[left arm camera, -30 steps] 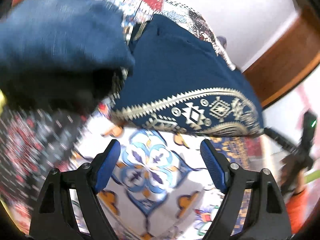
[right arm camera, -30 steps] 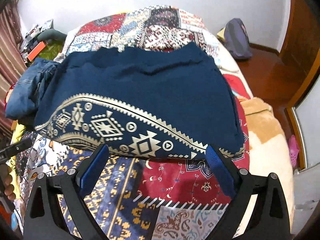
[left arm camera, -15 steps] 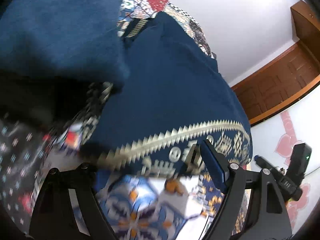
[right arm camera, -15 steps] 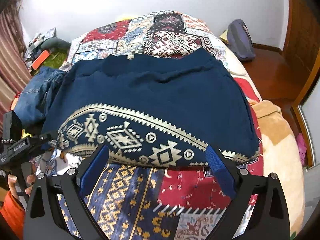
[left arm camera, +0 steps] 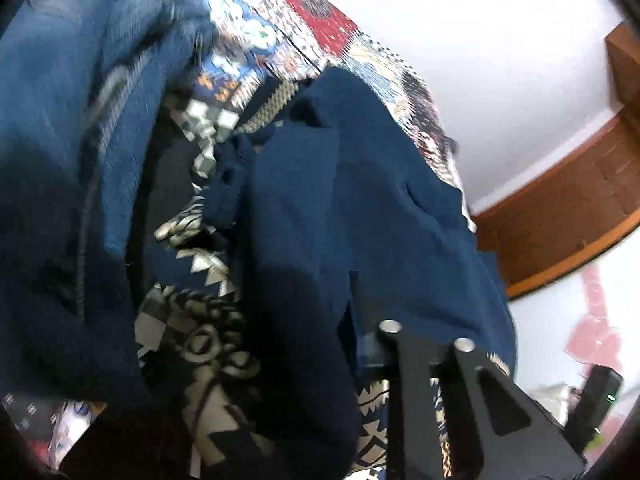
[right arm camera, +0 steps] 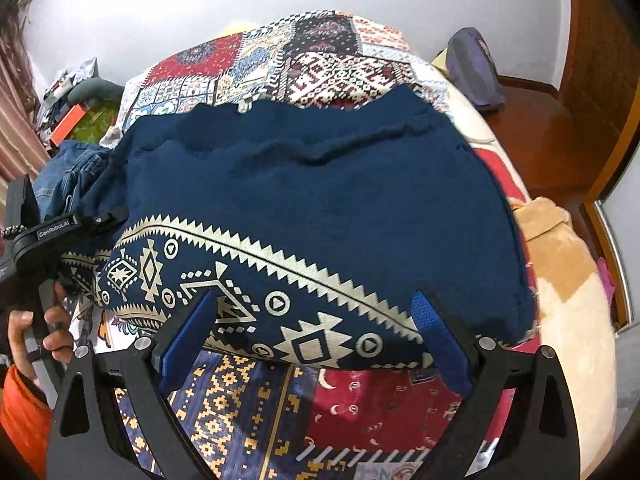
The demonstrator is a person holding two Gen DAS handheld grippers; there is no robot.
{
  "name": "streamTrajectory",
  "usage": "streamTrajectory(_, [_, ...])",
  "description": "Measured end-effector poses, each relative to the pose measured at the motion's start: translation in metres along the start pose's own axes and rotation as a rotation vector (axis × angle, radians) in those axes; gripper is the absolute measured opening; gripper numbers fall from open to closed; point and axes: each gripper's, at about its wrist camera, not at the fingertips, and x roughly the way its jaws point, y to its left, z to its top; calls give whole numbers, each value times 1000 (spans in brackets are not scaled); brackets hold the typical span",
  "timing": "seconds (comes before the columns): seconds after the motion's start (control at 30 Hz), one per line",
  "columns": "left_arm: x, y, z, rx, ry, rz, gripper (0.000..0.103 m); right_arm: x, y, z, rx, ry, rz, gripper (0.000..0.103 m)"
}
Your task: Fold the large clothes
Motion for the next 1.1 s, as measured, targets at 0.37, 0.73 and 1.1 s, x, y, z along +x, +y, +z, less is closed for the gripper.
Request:
streamTrajectory(0.37, [-100,-89,28,146,-188,-96,11,-41,15,28,42,-103,-26,96])
streamTrajectory(0.73, [-197,-60,24,250,-338,4,10,-5,121,33,-26,-40,147,96])
streamTrajectory(1.1, [-148,-56,10,322,-246,82,10,47,152,5,-123,156,272,100])
